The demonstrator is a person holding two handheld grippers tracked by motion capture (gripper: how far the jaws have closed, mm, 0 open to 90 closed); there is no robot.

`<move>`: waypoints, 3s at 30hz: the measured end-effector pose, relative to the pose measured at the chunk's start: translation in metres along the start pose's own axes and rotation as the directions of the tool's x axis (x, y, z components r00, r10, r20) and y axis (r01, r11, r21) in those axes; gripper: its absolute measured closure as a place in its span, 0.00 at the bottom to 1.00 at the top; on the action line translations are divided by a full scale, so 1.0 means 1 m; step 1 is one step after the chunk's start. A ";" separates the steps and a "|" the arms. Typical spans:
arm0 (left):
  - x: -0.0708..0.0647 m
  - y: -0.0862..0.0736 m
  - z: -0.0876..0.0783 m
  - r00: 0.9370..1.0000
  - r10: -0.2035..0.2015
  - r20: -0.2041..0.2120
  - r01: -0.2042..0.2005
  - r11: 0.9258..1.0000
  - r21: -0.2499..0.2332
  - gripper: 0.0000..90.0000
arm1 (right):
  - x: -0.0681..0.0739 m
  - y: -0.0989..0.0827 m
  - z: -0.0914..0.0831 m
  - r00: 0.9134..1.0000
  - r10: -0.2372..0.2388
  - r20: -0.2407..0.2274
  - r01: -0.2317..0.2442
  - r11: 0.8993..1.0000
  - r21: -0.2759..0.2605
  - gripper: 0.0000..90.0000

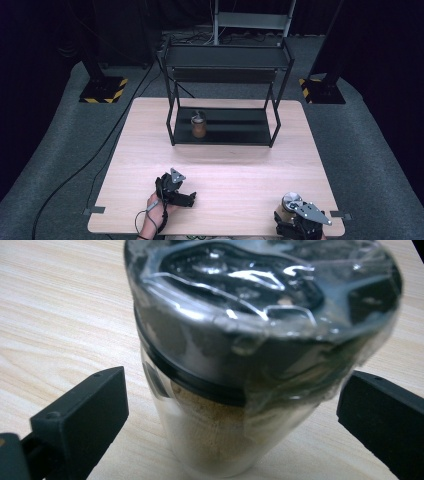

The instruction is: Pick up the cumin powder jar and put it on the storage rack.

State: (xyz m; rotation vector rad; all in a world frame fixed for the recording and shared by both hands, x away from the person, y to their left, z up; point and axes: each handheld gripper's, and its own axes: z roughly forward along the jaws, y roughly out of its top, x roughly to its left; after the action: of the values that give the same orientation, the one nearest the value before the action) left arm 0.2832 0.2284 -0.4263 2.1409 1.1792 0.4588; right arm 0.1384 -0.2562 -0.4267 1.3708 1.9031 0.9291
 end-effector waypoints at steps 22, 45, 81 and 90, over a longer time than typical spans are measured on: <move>-0.002 -0.015 0.000 1.000 -0.009 -0.009 0.009 0.998 -0.057 0.00 | -0.002 -0.019 0.013 0.999 0.015 -0.042 -0.016 0.999 -0.032 0.19; -0.004 -0.016 0.000 1.000 -0.005 -0.013 0.004 0.998 -0.061 0.00 | -0.003 -0.026 0.011 0.999 0.017 -0.040 -0.020 0.998 -0.061 0.34; -0.003 -0.015 0.000 1.000 -0.009 -0.010 0.008 0.998 -0.058 0.01 | -0.004 -0.007 0.000 0.999 0.007 -0.031 -0.009 0.996 -0.088 0.34; -0.003 -0.015 0.000 1.000 -0.008 -0.011 0.008 0.998 -0.059 0.01 | -0.006 0.002 0.007 0.999 0.003 -0.032 -0.005 0.996 -0.088 0.34</move>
State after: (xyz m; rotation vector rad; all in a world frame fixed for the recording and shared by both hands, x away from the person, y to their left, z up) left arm 0.2725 0.2312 -0.4366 2.0853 1.1658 0.4965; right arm 0.1468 -0.2600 -0.4290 1.3159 1.8602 1.0303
